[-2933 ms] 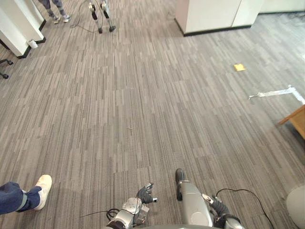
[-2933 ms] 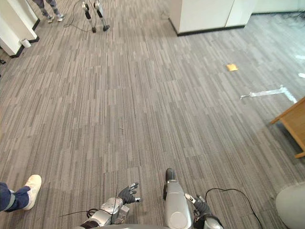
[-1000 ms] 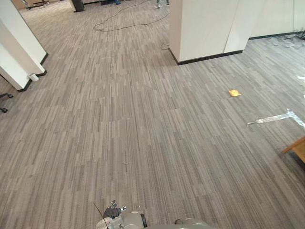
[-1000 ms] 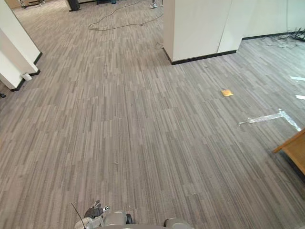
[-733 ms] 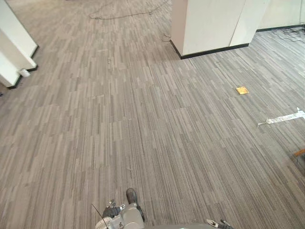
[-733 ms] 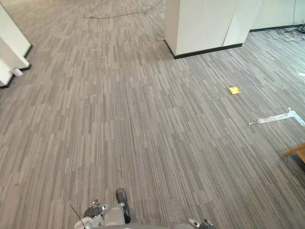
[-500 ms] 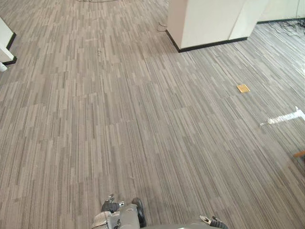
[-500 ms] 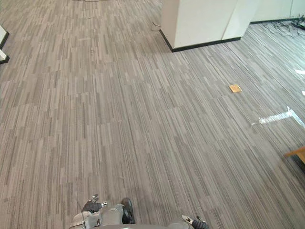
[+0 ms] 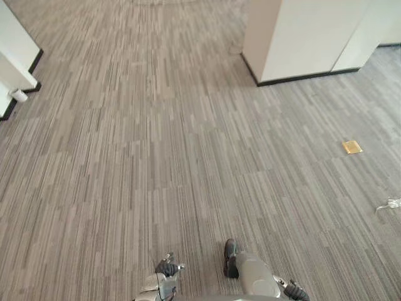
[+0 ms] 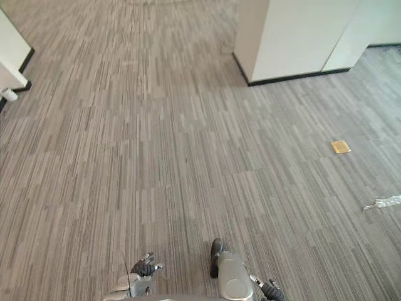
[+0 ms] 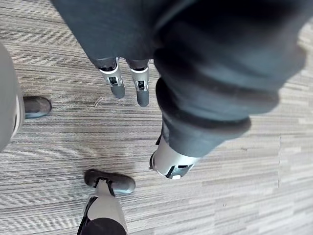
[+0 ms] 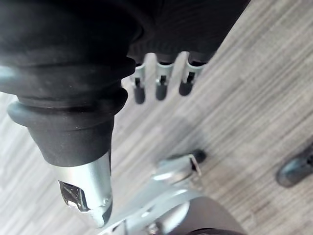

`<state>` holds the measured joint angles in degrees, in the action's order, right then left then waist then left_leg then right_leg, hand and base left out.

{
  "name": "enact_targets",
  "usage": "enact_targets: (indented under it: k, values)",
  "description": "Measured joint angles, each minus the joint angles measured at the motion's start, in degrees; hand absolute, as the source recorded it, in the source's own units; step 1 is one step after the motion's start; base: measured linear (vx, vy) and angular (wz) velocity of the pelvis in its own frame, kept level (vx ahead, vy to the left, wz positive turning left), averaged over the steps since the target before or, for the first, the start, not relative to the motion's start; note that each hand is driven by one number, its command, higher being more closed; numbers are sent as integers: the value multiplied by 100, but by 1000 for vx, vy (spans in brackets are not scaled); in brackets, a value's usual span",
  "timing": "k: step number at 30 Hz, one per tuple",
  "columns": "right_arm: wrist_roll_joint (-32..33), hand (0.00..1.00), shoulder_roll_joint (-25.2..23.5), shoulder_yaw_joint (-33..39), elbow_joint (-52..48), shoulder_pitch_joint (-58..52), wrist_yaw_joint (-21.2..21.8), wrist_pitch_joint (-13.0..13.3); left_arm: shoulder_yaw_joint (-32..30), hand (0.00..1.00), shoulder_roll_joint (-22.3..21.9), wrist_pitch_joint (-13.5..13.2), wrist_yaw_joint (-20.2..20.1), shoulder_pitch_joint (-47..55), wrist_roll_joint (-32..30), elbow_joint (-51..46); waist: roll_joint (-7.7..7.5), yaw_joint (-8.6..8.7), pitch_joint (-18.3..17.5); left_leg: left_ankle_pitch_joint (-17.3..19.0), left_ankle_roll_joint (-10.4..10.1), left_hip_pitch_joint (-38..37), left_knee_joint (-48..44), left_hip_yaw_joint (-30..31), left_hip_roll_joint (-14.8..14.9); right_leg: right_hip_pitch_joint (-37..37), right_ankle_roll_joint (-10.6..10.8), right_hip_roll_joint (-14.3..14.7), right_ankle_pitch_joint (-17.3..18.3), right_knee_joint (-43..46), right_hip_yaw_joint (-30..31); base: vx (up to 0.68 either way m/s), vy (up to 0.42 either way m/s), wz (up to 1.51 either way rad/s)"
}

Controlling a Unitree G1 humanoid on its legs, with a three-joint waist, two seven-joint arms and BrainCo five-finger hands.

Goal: Organize washtable

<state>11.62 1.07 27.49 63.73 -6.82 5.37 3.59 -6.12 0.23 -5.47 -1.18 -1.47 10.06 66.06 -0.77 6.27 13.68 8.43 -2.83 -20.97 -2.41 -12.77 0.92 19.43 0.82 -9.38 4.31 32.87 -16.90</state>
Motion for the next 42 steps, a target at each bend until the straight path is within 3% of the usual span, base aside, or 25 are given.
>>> enact_targets:
  k: [1, 2, 4, 5, 6, 7, 9, 12, 13, 16, 21, 24, 25, 27, 30, 31, 32, 33, 34, 35, 38, 39, 40, 41, 42]
  values:
    - [36, 0, -122, -55, -152, -213, 7, -27, -287, 0, -27, 6, -2, 139, 76, -80, -167, 70, -187, 9, 28, -92, 3, 65, -47, 95, 43, -93, 545, 64, 216, 129, -94, 82]
    - [68, 0, -200, -61, -199, -299, 21, -34, -387, 0, -53, -5, 2, 163, 77, -97, -178, 84, -215, 99, 105, -148, -26, 184, -67, 43, -243, -48, 686, 100, 182, 176, -164, 76]
    - [140, 0, -167, 4, -258, -388, 102, -8, -624, 0, -191, -3, -4, 141, 76, -123, 30, 64, -301, 228, 50, 127, -842, 255, 254, -280, -229, 107, 827, -139, -18, 257, -159, 25]
    - [183, 0, -151, 83, -348, -398, 102, -14, -724, 0, -233, 7, -5, 184, 76, -150, 120, 85, -355, 231, -474, 578, -1846, 376, 508, -538, -229, 251, 823, -425, -106, 317, -148, 10]
    - [187, 0, -142, 84, -373, -415, 96, -23, -781, 0, -233, 5, -4, 185, 77, -179, 148, 81, -374, 135, -757, 788, -2344, 477, 596, -645, -232, 313, 823, -512, -119, 260, -111, 2]
    - [205, 0, -124, 68, -382, -424, 85, -21, -845, 0, -240, 9, -1, 198, 79, -258, 183, 69, -408, -236, -1215, 1222, -3312, 618, 744, -840, -259, 399, 842, -622, -137, 272, -106, -14]
    - [260, 0, -49, 65, -380, -413, 63, -19, -950, 0, -253, 21, 1, 223, 88, -259, 258, 63, -443, -1150, -1158, 1719, -4469, 444, 1083, -1175, -370, 590, 940, -844, -85, 295, -63, -25]
    - [411, 0, -2, -13, -308, -259, -50, -8, -1285, 0, -184, 13, 28, 270, 353, -385, 269, -84, -419, -865, -993, 2262, -5744, -602, 1689, -1881, -536, 648, 964, -1334, 177, 306, -10, -36]
    - [431, 0, 68, -146, -199, -144, -59, -4, -1370, 0, -125, -4, 67, 303, 521, -416, 237, -167, -412, -594, -703, 2414, -5597, -1029, 1760, -2146, -520, 583, 879, -1623, 302, 330, 4, -53]
    - [474, 0, 118, -392, -211, 123, -80, 50, -1362, 0, -14, -61, 266, 454, 828, -425, 231, -266, -415, -268, -497, 2745, -3882, -1534, 1779, -2584, -282, 386, 738, -2094, 523, 281, 69, -53]
    - [468, 0, 168, -692, -245, 292, -179, 270, -1369, 0, 85, -125, 387, 552, 968, -181, 184, -345, -413, -310, -550, 3189, -736, -334, 1600, -2966, 318, -103, 1114, -2085, 663, 428, 280, -19]
    - [392, 0, 208, -990, -219, 140, -186, 268, -1566, 0, 98, -180, 379, 628, 959, -135, 203, -413, -420, -286, -517, 3323, -589, 48, 1623, -3352, 759, -432, 1519, -2108, 738, 431, 463, -9]
    - [339, 0, 192, -1148, -191, 164, -172, 252, -1740, 0, 147, -192, 371, 715, 949, -138, 39, -446, -472, -757, -695, 3479, -1116, 113, 1455, -3480, 809, -698, 1695, -2130, 871, 601, 655, -49]
    - [229, 0, 56, -1354, -42, 185, -147, 263, -1812, 0, 310, -161, 374, 1001, 831, -119, -216, -409, -786, -469, -612, 3958, -2130, 199, 1144, -3301, 564, -1064, 1477, -1947, 1405, 554, 561, -31]
    - [119, 0, 13, -1380, 89, 183, -164, 235, -1875, 0, 415, 40, 363, 1144, 486, 141, -423, -414, -926, 169, -144, 3843, -2587, -34, 680, -2599, 431, -1483, 144, -557, 1947, 595, 566, 9]
    - [119, 0, 26, -1374, 128, 212, -173, 235, -1826, 0, 443, 106, 363, 1160, 373, 173, -420, -414, -921, 280, -15, 3564, -2467, -137, 554, -2376, 397, -1586, -634, -84, 2028, 701, 517, -4]
    - [114, 0, 53, -1304, 122, 229, -178, 259, -1690, 0, 458, 151, 364, 1230, 258, 186, -304, -408, -863, 382, 163, 2877, -1993, -280, 339, -2102, 268, -1661, -1757, 499, 2091, 707, 475, -12]
    - [95, 0, 55, -1265, 120, 252, -176, 256, -1614, 0, 461, 152, 376, 1233, 262, 175, -278, -410, -845, 394, 205, 2606, -1767, -311, 282, -1937, 403, -1622, -1592, 888, 2089, 571, 341, -18]
    - [47, 0, 70, -1188, 33, 255, -167, 294, -1358, 0, 494, 182, 388, 1150, 268, 134, -199, -380, -800, 438, 279, 2061, -1347, -326, 182, -1544, 447, -1366, -814, 1820, 1984, 521, 293, -14]
    - [1, 0, 124, -1129, -17, 259, -163, 354, -944, 0, 539, 182, 390, 988, 270, 48, -62, -352, -764, 441, 283, 1555, -966, -322, 164, -1201, 210, -1036, -54, 2419, 1698, 483, 272, -6]
    - [-22, 0, 199, -885, -206, 263, -184, 366, -327, 0, 617, 136, 386, 307, 269, -130, 101, -179, -599, 489, 365, 884, -572, -297, 169, -373, 17, -309, 1006, 2460, 824, 489, 158, 15]
    - [-50, 0, 271, -787, -211, 205, -215, 270, -223, 0, 615, 47, 382, -137, 275, -273, 146, 5, -375, 557, 472, 604, -510, -238, 171, 206, -33, 190, 1106, 1689, 726, 754, 32, 55]
    - [-51, 0, 296, -748, -204, 90, -284, 211, -129, 0, 608, -14, 380, -387, 275, -346, 190, 161, -279, 611, 520, 475, -389, -101, 168, 522, 50, 385, 963, 781, 784, 689, -40, 81]
    - [-50, 0, 275, -657, -183, -67, -299, 173, -54, 0, 574, -62, 378, -571, 267, -381, 216, 292, -197, 684, 476, 331, -222, 31, 156, 631, 108, 424, 595, -65, 829, 540, -125, 104]
    - [-51, 0, 259, -523, -78, -223, -297, 85, 36, 0, 486, -113, 361, -742, 220, -425, 151, 396, -140, 798, 432, 65, 23, 252, 114, 630, 41, 362, -433, -856, 880, 591, -156, 73]
